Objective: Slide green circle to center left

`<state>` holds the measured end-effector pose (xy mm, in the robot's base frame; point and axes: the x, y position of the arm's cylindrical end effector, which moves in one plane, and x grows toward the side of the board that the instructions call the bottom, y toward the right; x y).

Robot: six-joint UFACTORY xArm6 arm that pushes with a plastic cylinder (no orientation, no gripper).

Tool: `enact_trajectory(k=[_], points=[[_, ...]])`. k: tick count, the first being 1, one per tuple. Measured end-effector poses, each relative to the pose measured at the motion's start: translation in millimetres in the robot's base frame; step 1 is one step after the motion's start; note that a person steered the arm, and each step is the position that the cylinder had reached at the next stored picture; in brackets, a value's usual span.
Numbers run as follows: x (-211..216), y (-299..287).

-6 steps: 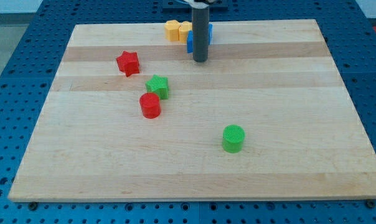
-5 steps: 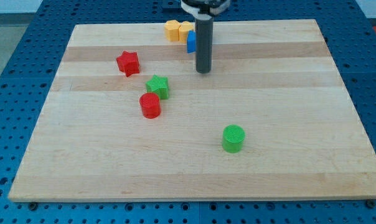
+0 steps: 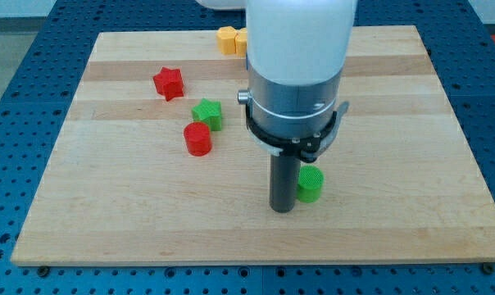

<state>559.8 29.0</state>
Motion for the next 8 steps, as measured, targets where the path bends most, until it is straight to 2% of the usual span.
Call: enact_trajectory(k=[2, 5, 8], points=[[-45.9, 10.0], [0.6, 57.4], [-24.8, 99.3]])
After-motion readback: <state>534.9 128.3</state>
